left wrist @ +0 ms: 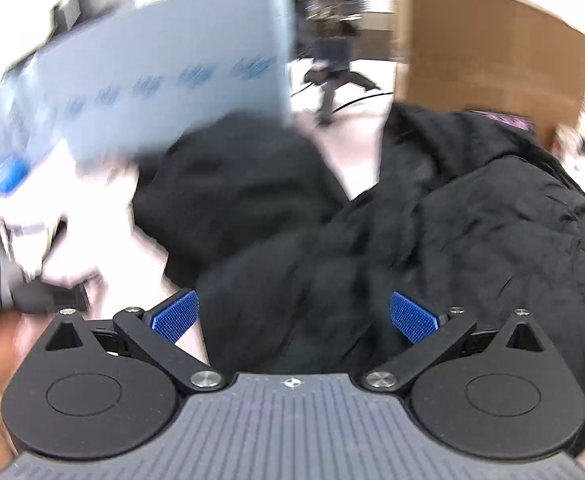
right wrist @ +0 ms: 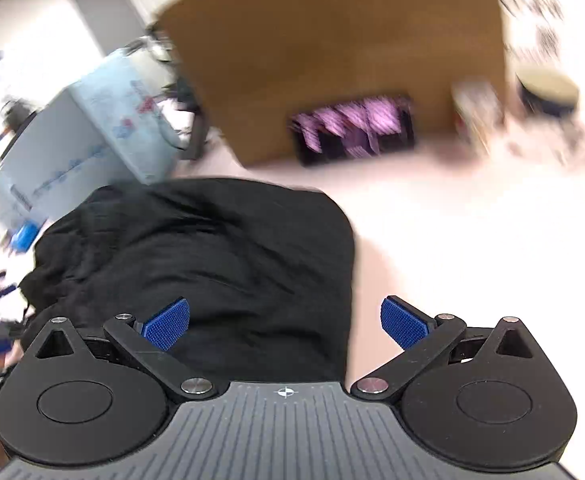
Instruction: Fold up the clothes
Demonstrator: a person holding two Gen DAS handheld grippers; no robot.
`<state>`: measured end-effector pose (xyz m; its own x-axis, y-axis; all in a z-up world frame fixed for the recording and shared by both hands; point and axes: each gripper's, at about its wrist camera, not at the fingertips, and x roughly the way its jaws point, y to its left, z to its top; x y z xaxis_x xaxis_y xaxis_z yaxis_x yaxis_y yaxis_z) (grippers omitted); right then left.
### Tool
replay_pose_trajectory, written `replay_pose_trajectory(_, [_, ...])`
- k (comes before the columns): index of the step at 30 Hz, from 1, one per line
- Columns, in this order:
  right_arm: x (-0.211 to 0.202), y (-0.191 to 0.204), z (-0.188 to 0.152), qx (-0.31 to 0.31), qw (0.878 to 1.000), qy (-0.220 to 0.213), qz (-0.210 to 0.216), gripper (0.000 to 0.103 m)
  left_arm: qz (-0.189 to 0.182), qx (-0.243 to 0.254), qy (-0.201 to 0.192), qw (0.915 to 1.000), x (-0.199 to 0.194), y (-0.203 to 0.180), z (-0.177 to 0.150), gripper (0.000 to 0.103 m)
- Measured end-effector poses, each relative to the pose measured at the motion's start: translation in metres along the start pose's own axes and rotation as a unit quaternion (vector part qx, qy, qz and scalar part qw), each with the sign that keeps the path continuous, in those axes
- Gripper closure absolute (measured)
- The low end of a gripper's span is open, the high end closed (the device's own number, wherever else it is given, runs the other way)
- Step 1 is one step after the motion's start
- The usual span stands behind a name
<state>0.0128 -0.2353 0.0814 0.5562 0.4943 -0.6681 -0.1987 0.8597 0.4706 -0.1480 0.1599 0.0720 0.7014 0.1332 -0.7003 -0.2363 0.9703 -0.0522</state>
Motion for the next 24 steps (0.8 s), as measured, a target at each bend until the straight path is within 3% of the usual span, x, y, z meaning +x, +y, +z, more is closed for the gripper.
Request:
replay_pose_trajectory(2, [0.011, -0.016, -0.006, 0.033, 0.999, 0.015, 0.040, 0.000, -0.017, -0.059, 0.020, 0.9979, 0.009, 0.018, -0.010, 0.000])
replay_pose_trajectory(4, [0.024, -0.027, -0.010, 0.070, 0.996, 0.028, 0.049, 0.000, -0.030, -0.110, 0.044, 0.9924, 0.026, 0.030, -0.016, 0.000])
replay_pose_trajectory(8, [0.044, -0.040, -0.018, 0.138, 0.987, 0.046, 0.065, 0.000, -0.085, -0.137, 0.083, 0.9834, 0.073, 0.028, -0.013, 0.001])
replay_pose_trajectory(9, [0.048, -0.040, -0.021, 0.153, 0.984, 0.048, 0.072, 0.001, -0.079, -0.126, 0.084, 0.9853, 0.078, 0.024, -0.010, 0.001])
replay_pose_trajectory(11, [0.052, -0.039, -0.024, 0.163, 0.981, 0.048, 0.092, 0.015, -0.069, -0.110, 0.086, 0.9878, 0.085, 0.016, -0.005, 0.001])
replay_pose_trajectory(12, [0.054, -0.036, -0.025, 0.165, 0.980, 0.049, 0.102, 0.032, -0.071, -0.101, 0.089, 0.9883, 0.090, 0.011, -0.001, 0.003])
replay_pose_trajectory(14, [0.051, -0.030, -0.024, 0.146, 0.983, 0.038, 0.100, 0.051, -0.092, -0.089, 0.095, 0.9872, 0.097, 0.000, 0.005, 0.011])
replay_pose_trajectory(16, [0.043, -0.027, -0.022, 0.129, 0.987, 0.023, 0.097, 0.078, -0.113, -0.078, 0.101, 0.9854, 0.103, -0.012, 0.009, 0.017])
replay_pose_trajectory(19, [0.029, -0.036, -0.017, 0.130, 0.987, -0.001, 0.091, 0.085, -0.146, -0.062, 0.109, 0.9813, 0.115, -0.037, 0.016, 0.022])
replay_pose_trajectory(24, [0.002, -0.060, -0.010, 0.135, 0.989, -0.035, 0.046, 0.085, -0.205, -0.038, 0.110, 0.9718, 0.144, -0.086, 0.036, 0.027])
